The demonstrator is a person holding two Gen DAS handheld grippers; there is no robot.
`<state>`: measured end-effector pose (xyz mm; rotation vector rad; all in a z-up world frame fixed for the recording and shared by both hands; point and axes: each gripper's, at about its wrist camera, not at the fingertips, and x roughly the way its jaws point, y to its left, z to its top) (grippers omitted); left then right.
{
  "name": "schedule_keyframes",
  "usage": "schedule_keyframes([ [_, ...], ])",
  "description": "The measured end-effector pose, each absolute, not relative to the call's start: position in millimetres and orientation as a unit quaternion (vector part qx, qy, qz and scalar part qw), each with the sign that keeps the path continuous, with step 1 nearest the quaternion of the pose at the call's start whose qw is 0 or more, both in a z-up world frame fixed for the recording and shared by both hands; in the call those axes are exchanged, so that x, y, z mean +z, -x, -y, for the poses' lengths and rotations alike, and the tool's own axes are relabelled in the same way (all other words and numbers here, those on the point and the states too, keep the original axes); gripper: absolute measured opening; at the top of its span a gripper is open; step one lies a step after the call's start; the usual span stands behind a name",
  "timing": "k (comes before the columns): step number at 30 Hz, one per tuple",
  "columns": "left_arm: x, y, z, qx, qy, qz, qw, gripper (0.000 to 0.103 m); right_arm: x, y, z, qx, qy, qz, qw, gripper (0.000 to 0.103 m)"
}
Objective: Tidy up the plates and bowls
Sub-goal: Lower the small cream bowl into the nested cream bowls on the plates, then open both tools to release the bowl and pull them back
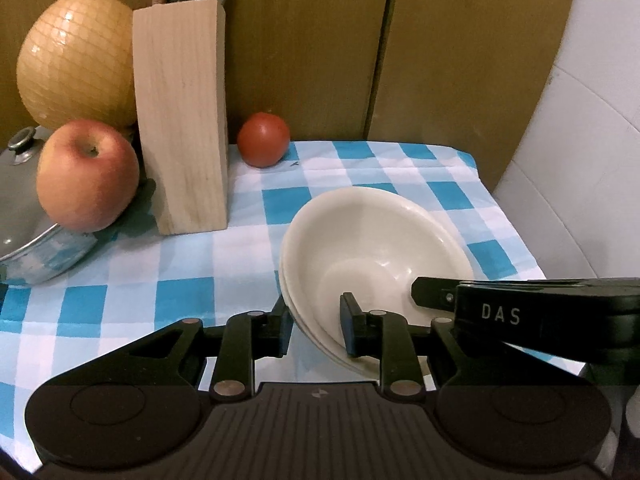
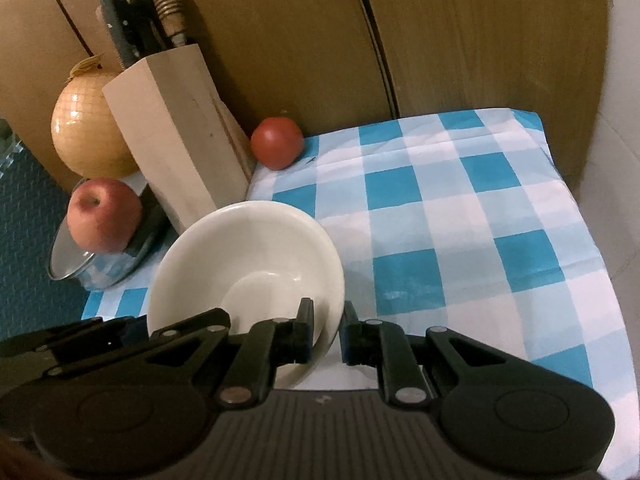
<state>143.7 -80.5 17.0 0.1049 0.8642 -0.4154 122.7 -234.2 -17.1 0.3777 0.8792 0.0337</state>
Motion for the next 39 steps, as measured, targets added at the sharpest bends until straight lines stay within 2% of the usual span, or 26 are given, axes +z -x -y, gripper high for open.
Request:
schedule_keyframes([
  [17, 19.1, -67.1, 66.4, -0.244, -0.074, -0.446, 0.858, 0.038, -5.8, -34.3, 222.7, 0.045, -0.181, -0.439, 0.879, 0.011],
  [27, 6.2, -65.1, 57.3, -0.245, -0.06, -0.483, 0.839, 0.041, -22.9, -28.3, 217.1, 0.051, -0.191, -0.476, 0.857, 0.014],
  [35, 11.7, -65.1, 53.3, -0.239, -0.057, -0.47, 0.848, 0.064, -20.6, -26.3, 221.5, 0.043, -0.192, -0.465, 0.863, 0.022],
  [39, 15.8, -66.4, 50.1, -0.236, -0.052, -0.464, 0.852, 0.064, -14.4, -22.5, 221.3, 0.03, -0.176, -0.452, 0.874, 0.024],
])
